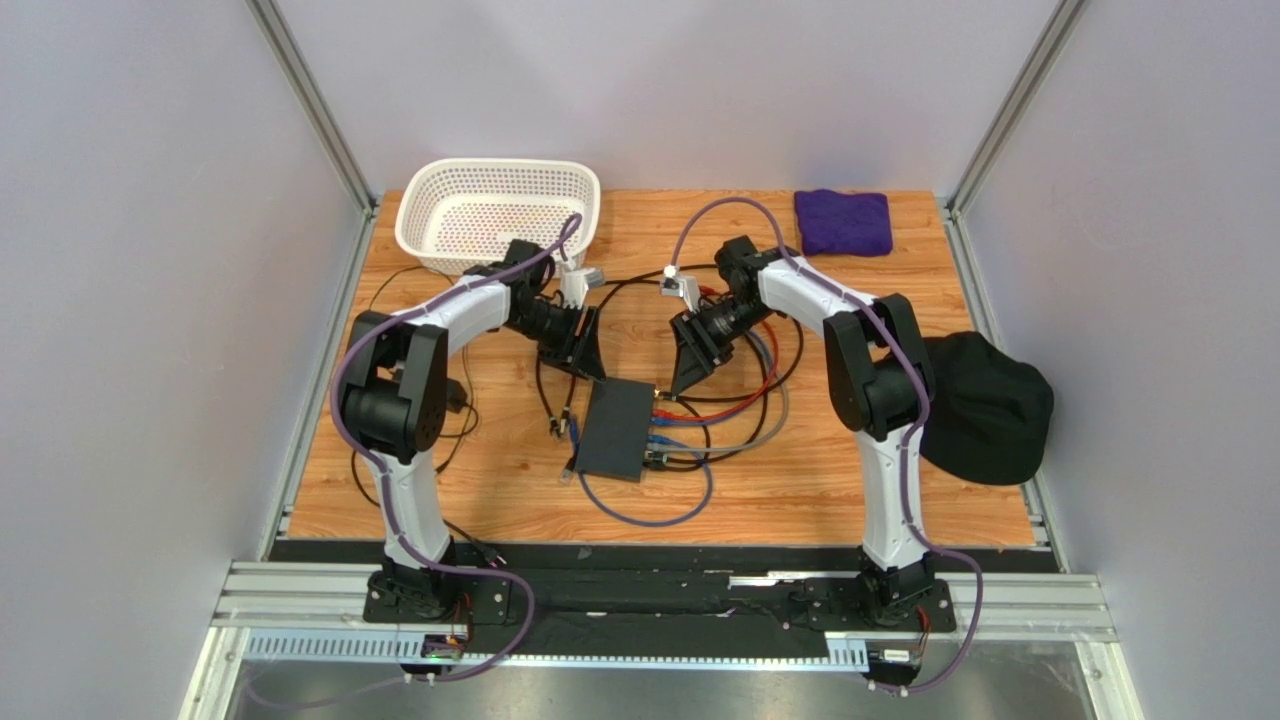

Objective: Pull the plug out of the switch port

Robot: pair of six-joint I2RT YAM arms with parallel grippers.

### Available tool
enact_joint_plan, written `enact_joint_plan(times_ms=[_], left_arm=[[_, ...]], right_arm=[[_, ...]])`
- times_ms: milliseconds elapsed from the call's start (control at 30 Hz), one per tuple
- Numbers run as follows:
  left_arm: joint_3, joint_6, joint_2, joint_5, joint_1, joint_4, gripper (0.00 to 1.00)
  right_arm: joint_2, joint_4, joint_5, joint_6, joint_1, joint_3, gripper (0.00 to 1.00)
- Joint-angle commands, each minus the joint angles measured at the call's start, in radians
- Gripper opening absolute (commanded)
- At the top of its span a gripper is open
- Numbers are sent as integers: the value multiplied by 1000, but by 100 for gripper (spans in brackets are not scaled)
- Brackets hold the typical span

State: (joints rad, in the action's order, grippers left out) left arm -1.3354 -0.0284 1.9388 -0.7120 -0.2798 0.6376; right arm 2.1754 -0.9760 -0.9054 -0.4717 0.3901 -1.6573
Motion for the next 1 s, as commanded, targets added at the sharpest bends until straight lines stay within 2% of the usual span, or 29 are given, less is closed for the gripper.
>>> enact_joint_plan(times_ms=[0, 200, 500, 600, 667, 900, 933, 967], left_arm=[[-13, -31, 31, 54, -5, 23, 56], [-7, 15, 72, 215, -18, 19, 56], [-19, 4, 107, 295, -55, 25, 45], [-28, 1, 114, 313, -67, 39, 39], [-34, -4, 120, 327, -73, 45, 30], [-31, -11, 106, 336, -84, 43, 19], [-33, -18, 95, 319, -84, 42, 11], [-36, -18, 88, 313, -84, 39, 8]], right_arm=[[61, -9, -63, 5, 1, -50, 58], [107, -24, -67, 1, 1, -53, 57], [165, -24, -122, 59, 0, -79, 57], [195, -27, -139, 79, -3, -110, 56], [222, -33, -154, 100, -4, -137, 56], [258, -35, -168, 125, -7, -160, 53], [256, -35, -168, 125, -7, -162, 53], [258, -35, -167, 125, -8, -160, 53]])
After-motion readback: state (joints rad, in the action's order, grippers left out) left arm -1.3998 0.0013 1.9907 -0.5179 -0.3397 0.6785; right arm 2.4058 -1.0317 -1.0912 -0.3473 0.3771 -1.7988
